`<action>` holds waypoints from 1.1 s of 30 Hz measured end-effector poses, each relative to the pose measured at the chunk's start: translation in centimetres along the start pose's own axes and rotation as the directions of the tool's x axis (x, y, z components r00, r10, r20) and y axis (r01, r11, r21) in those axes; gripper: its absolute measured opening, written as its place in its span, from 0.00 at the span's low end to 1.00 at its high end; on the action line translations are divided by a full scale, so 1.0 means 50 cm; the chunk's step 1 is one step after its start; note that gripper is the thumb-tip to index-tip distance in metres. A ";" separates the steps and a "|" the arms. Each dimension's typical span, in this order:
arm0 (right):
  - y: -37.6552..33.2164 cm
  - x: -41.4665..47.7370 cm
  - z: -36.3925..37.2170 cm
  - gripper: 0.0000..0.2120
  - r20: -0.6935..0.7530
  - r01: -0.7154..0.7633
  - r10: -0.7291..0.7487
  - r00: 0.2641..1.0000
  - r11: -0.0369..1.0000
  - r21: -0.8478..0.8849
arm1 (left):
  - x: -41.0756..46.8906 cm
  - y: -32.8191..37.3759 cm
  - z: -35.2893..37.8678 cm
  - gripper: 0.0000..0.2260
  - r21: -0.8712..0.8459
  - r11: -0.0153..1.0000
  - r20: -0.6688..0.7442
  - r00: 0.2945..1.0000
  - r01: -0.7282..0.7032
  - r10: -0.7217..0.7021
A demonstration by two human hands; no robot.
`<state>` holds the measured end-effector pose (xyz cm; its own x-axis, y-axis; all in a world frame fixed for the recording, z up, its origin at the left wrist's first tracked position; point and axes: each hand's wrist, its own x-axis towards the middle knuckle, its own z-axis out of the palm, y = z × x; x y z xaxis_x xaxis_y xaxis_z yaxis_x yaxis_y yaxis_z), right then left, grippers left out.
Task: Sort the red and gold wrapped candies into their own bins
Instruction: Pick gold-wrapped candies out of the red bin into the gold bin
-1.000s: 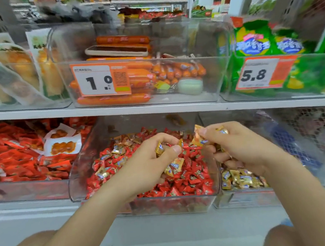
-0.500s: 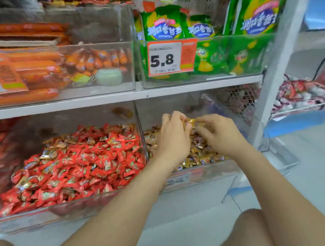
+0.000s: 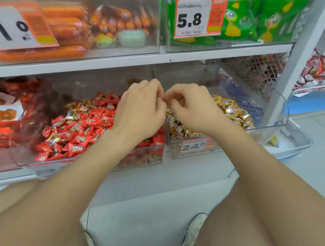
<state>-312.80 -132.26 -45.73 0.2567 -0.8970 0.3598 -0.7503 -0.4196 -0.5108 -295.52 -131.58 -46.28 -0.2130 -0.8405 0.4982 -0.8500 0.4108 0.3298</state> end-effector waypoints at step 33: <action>-0.183 0.194 0.225 0.10 0.288 0.311 -0.224 0.931 0.900 -0.306 | -0.083 -0.366 -0.193 0.16 0.049 0.981 0.318 0.928 0.187 -0.193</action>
<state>-296.59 -138.68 -46.32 0.5827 -0.7811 0.2244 -0.7816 -0.6142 -0.1089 -274.45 -132.20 -46.65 -0.1867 -0.9718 0.1439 -0.8976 0.2283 0.3772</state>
